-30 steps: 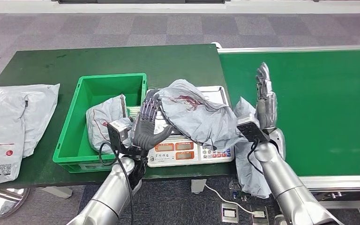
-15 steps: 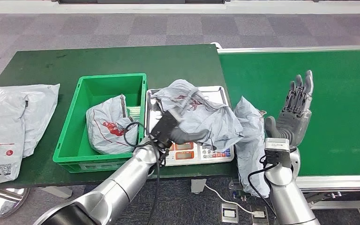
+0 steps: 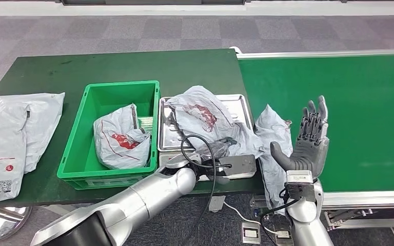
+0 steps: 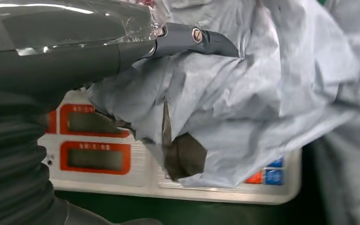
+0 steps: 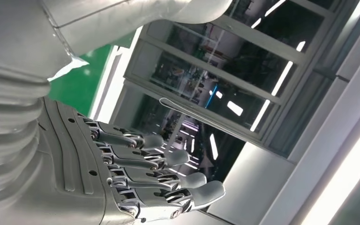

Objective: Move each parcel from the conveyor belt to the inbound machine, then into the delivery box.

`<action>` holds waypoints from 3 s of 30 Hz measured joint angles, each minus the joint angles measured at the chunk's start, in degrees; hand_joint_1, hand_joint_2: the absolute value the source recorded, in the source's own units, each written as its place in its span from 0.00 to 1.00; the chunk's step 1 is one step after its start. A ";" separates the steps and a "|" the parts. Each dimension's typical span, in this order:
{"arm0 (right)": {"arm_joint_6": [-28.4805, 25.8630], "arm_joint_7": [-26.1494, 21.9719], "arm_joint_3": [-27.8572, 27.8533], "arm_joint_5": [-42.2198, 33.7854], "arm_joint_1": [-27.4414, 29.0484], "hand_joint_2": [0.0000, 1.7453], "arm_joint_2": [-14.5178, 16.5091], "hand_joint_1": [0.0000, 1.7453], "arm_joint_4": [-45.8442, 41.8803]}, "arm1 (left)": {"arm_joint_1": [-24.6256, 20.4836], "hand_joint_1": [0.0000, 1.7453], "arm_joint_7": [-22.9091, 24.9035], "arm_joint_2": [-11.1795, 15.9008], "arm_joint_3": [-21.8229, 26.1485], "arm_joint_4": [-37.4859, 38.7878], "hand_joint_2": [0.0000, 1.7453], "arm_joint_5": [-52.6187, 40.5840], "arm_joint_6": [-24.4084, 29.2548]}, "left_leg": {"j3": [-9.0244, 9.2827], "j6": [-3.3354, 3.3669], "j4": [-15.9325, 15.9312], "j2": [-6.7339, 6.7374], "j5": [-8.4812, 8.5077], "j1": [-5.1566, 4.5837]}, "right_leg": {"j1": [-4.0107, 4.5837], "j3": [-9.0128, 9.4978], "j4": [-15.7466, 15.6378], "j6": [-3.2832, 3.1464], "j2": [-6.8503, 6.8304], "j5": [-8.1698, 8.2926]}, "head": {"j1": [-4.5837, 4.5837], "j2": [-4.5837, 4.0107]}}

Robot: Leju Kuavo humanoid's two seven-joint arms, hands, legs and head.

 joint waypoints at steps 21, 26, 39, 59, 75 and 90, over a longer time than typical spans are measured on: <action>3.30 0.12 -4.22 2.39 2.31 1.00 3.08 0.00 -0.18 | -2.14 0.00 0.00 -0.10 -9.22 3.50 1.00 -0.27 4.20 | 0.38 -0.02 -0.02 0.07 -0.01 0.01 | 0.02 0.33 0.00 -0.01 0.04 0.00 | 0.00 0.00; 3.56 0.12 -4.32 2.47 2.90 1.00 3.45 0.00 -0.52 | -2.05 0.00 -0.43 -0.10 -9.22 4.58 1.00 -0.09 5.80 | 0.38 -0.02 -0.03 0.13 -0.01 0.02 | 0.02 0.33 0.00 -0.01 0.04 0.00 | 0.00 0.00; 3.59 0.12 -5.28 2.98 3.17 1.00 4.03 0.00 -0.57 | -2.05 0.50 -0.47 -0.10 -9.22 5.55 1.00 -0.08 6.32 | 0.38 -0.02 -0.02 0.14 -0.01 0.01 | 0.01 0.35 0.00 -0.01 0.03 0.01 | 0.00 0.00; 3.87 0.73 -5.28 0.81 3.80 1.00 4.77 0.00 -0.57 | 12.58 1.00 -44.59 0.55 46.64 -12.75 1.00 -29.90 41.63 | 0.17 -0.02 -0.03 0.30 0.00 0.04 | 0.04 0.11 0.02 -0.03 0.26 0.01 | -0.02 0.00; 0.82 0.01 -5.28 -3.11 3.85 1.00 4.53 0.00 -0.55 | 13.98 1.00 -51.44 0.55 55.34 -15.55 1.00 -27.58 41.45 | 0.12 0.02 -0.02 0.27 -0.06 0.02 | 0.02 0.08 0.00 -0.02 0.24 0.00 | -0.02 0.00; 1.30 0.01 -5.28 -6.19 3.35 1.00 1.79 0.00 0.05 | 10.02 0.00 -52.33 -0.50 40.78 -7.51 1.00 0.91 7.68 | 0.09 0.06 0.01 0.19 -0.07 -0.04 | -0.04 0.06 -0.04 0.00 0.14 0.02 | -0.02 0.00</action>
